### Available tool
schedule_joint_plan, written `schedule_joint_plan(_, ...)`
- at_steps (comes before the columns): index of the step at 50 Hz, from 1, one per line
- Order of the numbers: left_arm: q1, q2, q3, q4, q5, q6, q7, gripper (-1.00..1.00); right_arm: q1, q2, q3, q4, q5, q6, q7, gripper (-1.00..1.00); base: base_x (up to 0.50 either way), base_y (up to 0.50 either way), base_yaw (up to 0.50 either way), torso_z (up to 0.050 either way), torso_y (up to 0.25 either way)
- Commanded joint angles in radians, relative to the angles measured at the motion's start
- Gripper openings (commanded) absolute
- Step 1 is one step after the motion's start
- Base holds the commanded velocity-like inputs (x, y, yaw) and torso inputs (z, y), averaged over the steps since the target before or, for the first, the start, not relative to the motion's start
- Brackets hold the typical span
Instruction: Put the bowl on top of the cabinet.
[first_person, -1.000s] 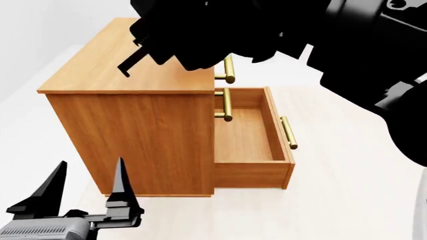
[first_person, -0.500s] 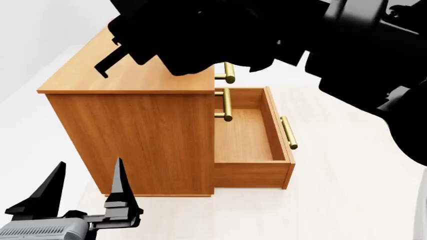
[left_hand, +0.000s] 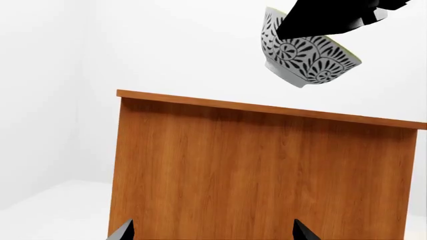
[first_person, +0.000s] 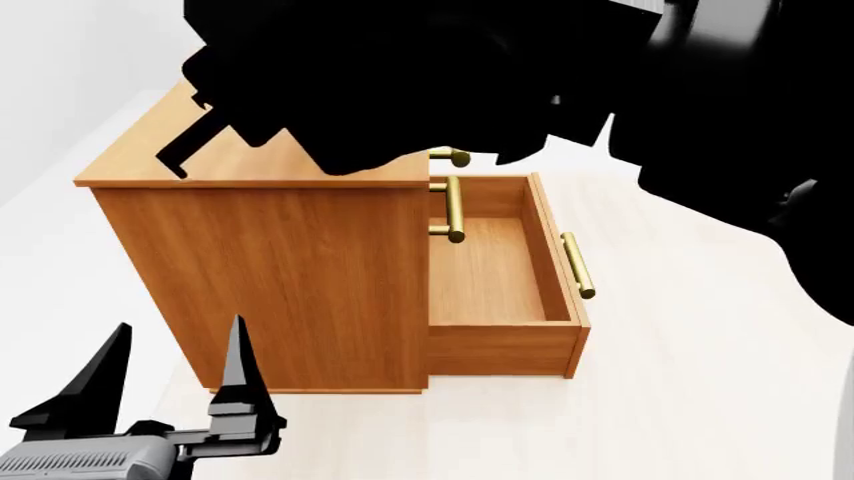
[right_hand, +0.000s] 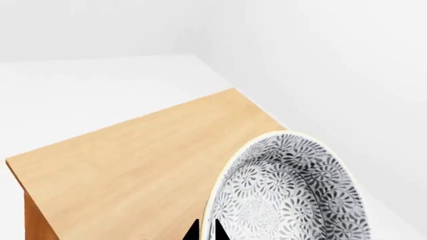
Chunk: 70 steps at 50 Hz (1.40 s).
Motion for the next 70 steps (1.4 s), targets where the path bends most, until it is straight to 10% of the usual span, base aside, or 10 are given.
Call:
schedule_joint_plan(1, 0.004, -0.003, 0.001, 0.0, 0.0, 0.005, -0.001, 1.0, -0.005, 0.0, 0.003, -0.008, -0.027, 0.005, 0.008, -1.0, 0.0, 0.0, 0.0, 0.0, 0.0)
schedule_joint_plan(48, -0.001, -0.011, 0.013, -0.002, -0.007, 0.005, -0.008, 1.0, -0.031, 0.0, 0.003, 0.009, -0.012, 0.017, -0.026, -1.0, 0.0, 0.0, 0.0, 0.0, 0.0)
schedule_joint_plan(49, -0.001, -0.012, 0.013, -0.001, -0.006, 0.005, -0.009, 1.0, -0.032, 0.0, 0.002, 0.008, -0.011, 0.017, -0.022, 1.0, 0.0, 0.0, 0.0, 0.0, 0.01)
schedule_joint_plan(70, -0.001, -0.012, 0.021, -0.008, -0.003, 0.012, -0.009, 1.0, -0.014, 0.0, 0.002, 0.033, 0.004, -0.001, -0.04, 1.0, 0.0, 0.0, 0.0, 0.0, 0.0)
